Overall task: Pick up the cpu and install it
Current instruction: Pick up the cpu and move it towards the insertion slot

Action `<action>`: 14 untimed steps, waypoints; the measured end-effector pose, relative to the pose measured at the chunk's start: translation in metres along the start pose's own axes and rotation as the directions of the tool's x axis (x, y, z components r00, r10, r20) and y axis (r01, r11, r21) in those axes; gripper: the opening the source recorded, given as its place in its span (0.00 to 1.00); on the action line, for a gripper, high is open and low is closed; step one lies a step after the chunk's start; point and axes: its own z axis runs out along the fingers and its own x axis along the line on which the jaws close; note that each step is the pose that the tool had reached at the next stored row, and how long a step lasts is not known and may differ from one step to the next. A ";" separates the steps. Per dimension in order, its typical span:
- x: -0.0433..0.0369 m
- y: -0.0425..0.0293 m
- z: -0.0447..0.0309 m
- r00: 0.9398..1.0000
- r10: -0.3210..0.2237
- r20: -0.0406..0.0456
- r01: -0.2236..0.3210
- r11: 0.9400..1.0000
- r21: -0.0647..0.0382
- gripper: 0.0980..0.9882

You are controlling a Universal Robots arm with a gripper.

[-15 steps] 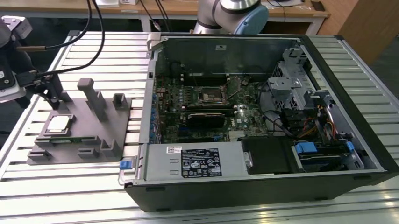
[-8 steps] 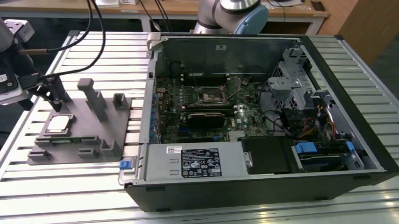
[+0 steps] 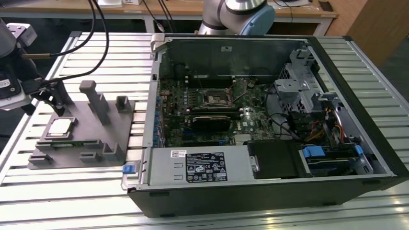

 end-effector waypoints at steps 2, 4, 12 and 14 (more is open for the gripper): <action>0.0000 -0.0001 0.0012 1.000 0.000 0.000 0.000 1.000 0.000 0.68; -0.0001 -0.0001 0.0024 1.000 0.000 0.000 0.000 1.000 0.000 0.68; -0.0004 -0.0007 0.0117 1.000 -0.002 0.004 0.002 1.000 0.000 0.68; -0.0004 -0.0008 0.0137 1.000 -0.003 0.007 0.003 1.000 -0.002 0.68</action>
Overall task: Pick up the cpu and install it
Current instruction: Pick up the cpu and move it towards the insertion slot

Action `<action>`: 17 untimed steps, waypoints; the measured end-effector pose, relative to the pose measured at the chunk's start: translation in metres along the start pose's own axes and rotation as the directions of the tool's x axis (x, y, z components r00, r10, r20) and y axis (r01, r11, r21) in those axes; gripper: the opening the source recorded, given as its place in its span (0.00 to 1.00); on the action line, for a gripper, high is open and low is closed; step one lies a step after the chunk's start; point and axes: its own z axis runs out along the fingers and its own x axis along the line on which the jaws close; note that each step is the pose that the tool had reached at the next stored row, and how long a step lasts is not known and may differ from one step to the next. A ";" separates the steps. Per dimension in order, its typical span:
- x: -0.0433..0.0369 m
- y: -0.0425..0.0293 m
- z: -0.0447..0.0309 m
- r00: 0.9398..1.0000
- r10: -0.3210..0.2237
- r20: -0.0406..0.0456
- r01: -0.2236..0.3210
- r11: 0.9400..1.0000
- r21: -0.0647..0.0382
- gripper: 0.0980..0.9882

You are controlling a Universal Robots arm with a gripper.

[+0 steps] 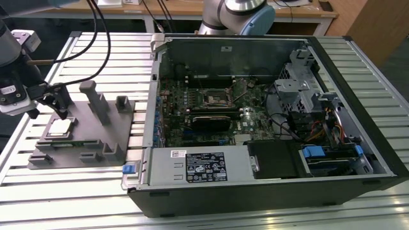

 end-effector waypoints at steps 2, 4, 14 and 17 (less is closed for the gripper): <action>0.0000 0.0000 0.0020 1.000 0.000 0.002 0.000 1.000 -0.004 0.68; 0.0003 -0.0006 0.0041 1.000 -0.003 0.004 0.003 1.000 -0.007 0.68; 0.0003 -0.0017 0.0178 1.000 -0.009 0.004 0.009 1.000 -0.008 0.68; 0.0003 -0.0018 0.0215 1.000 -0.009 0.004 0.009 1.000 -0.008 0.68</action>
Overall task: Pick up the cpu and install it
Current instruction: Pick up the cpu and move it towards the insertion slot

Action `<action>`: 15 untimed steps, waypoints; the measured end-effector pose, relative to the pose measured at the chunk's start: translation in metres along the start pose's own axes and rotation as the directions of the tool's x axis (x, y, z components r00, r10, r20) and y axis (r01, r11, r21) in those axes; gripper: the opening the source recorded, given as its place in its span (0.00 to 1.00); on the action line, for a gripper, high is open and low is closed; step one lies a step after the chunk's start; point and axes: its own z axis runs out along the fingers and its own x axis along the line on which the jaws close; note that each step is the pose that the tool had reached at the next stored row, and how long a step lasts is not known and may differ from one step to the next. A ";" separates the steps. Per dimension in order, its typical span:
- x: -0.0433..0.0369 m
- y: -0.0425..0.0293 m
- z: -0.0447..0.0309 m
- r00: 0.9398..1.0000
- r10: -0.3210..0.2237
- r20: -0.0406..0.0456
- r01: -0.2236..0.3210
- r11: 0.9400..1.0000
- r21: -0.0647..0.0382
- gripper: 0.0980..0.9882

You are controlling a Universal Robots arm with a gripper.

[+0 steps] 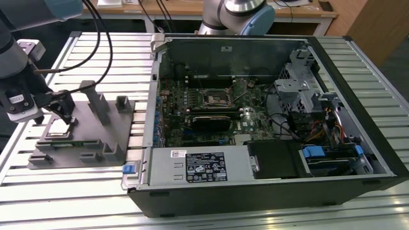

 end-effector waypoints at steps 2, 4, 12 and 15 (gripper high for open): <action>0.0001 -0.0001 0.0027 1.000 0.000 0.000 0.000 1.000 0.000 0.68; 0.0005 -0.0003 0.0055 1.000 0.000 0.000 0.000 1.000 0.000 0.68; 0.0028 -0.0005 0.0137 1.000 0.000 0.000 0.000 1.000 0.000 0.68; 0.0029 0.0003 0.0164 1.000 0.000 0.000 0.000 1.000 0.000 0.68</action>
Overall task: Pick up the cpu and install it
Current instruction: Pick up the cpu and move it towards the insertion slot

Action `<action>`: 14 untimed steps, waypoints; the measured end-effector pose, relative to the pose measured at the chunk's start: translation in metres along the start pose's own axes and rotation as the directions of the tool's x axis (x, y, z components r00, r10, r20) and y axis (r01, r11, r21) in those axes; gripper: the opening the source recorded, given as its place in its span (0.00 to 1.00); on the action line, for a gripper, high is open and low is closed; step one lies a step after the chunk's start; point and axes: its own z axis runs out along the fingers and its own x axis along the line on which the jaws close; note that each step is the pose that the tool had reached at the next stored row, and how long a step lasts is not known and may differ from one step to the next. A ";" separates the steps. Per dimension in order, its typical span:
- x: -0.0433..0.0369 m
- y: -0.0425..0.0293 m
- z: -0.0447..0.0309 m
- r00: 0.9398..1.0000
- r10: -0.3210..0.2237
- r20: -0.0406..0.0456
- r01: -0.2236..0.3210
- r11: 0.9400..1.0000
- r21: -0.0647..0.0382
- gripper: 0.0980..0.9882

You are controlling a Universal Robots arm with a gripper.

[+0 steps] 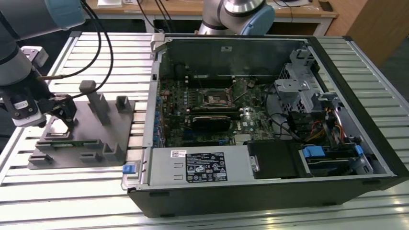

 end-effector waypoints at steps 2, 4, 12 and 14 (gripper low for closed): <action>0.0000 0.0005 0.0016 1.000 0.000 0.000 0.000 1.000 0.000 0.68; 0.0000 0.0006 0.0035 1.000 0.000 0.000 0.000 1.000 0.000 0.68; 0.0022 0.0008 0.0103 1.000 -0.001 0.000 0.001 1.000 0.000 0.68; 0.0023 0.0015 0.0106 1.000 -0.004 0.000 0.004 1.000 0.000 0.66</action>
